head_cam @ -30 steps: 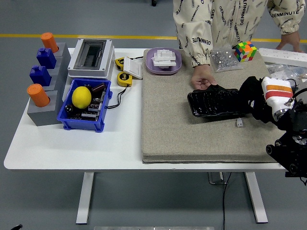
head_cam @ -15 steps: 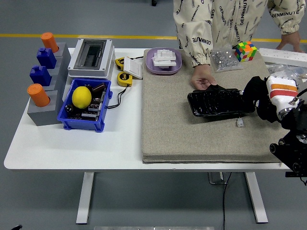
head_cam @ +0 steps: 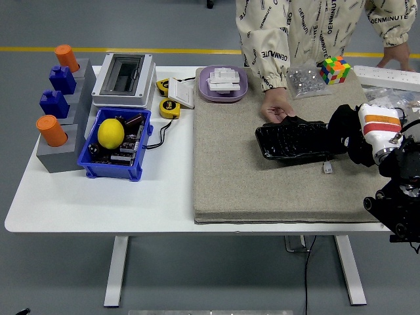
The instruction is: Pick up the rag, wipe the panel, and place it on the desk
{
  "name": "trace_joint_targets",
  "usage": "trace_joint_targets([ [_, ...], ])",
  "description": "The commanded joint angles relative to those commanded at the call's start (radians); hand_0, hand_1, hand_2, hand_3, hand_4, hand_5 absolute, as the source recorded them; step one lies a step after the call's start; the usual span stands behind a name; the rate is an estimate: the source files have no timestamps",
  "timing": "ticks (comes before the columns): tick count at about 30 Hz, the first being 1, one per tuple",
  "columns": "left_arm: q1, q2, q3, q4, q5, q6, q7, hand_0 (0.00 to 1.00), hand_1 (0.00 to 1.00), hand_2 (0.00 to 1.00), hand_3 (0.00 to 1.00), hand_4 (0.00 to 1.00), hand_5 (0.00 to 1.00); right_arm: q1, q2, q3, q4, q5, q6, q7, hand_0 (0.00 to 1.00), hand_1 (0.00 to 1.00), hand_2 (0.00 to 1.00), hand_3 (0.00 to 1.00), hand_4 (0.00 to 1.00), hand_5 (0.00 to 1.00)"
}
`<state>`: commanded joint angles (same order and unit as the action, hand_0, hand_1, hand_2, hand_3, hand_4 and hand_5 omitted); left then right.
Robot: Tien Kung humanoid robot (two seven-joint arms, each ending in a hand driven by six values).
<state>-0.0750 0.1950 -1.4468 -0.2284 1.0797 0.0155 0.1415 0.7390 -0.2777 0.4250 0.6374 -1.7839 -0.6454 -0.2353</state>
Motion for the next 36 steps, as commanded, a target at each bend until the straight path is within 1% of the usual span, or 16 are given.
trace_joint_targets([
  [8,0.000,0.000,0.000,0.000,-0.001,0.000,0.000,0.608,0.641,0.656,0.562,0.629,0.442,0.014,0.029,-0.013,0.005,-0.002,0.000,-0.005,0.297,0.412,0.441,0.463,0.954,0.038],
  [17,0.000,0.000,-0.002,0.000,0.000,0.000,0.001,0.608,0.641,0.656,0.562,0.629,0.442,0.015,0.053,-0.041,0.056,-0.018,0.000,-0.016,0.297,0.413,0.441,0.463,0.956,0.038],
  [28,-0.001,0.001,-0.002,0.000,0.001,0.001,0.001,0.609,0.641,0.655,0.562,0.629,0.441,0.022,0.063,-0.115,0.182,-0.050,0.000,-0.040,0.296,0.415,0.442,0.464,0.956,0.036],
  [31,-0.001,0.001,-0.001,-0.001,0.001,0.000,0.001,0.608,0.641,0.655,0.562,0.629,0.440,0.026,0.067,-0.126,0.196,-0.052,0.000,-0.044,0.296,0.415,0.441,0.463,0.956,0.036],
  [36,0.001,0.003,0.000,0.000,0.001,0.001,0.001,0.608,0.641,0.655,0.562,0.629,0.440,0.034,0.076,-0.159,0.244,-0.058,0.000,-0.052,0.296,0.414,0.441,0.463,0.956,0.036],
])
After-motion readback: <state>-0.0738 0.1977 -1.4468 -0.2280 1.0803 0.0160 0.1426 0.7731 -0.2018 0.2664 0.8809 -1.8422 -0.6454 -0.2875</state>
